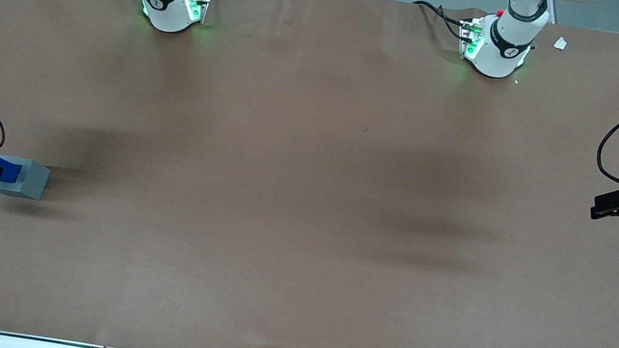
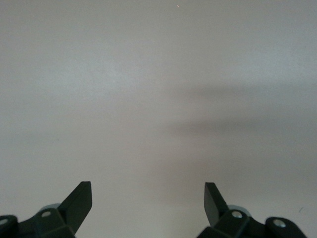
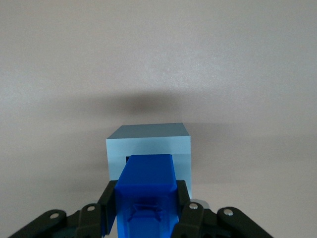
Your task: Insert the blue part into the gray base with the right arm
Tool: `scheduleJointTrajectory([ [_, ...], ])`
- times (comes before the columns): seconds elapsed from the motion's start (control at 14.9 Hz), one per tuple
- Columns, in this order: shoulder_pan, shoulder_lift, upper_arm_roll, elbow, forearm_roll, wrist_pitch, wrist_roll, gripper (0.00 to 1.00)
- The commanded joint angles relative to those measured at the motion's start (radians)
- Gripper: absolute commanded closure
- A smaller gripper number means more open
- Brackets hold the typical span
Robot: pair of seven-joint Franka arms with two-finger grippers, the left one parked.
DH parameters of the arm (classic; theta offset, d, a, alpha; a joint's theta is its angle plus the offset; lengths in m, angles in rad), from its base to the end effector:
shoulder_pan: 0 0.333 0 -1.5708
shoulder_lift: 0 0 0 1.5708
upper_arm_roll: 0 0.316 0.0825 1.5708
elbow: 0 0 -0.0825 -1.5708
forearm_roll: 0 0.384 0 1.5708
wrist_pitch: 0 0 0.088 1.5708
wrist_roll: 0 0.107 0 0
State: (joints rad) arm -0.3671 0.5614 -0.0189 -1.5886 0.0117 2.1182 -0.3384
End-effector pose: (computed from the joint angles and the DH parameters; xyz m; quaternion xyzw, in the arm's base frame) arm 0.6393 -0.2574 0.3057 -0.9995 0.0255 0.0149 0.0055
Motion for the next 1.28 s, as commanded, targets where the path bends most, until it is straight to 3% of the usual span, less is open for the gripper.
scheduleJointTrajectory([
  [0.0,-0.010,0.020,0.017,-0.030,-0.006,0.028,-0.010,0.80],
  [1.21,-0.010,0.005,0.019,-0.030,-0.006,0.028,-0.025,0.80],
])
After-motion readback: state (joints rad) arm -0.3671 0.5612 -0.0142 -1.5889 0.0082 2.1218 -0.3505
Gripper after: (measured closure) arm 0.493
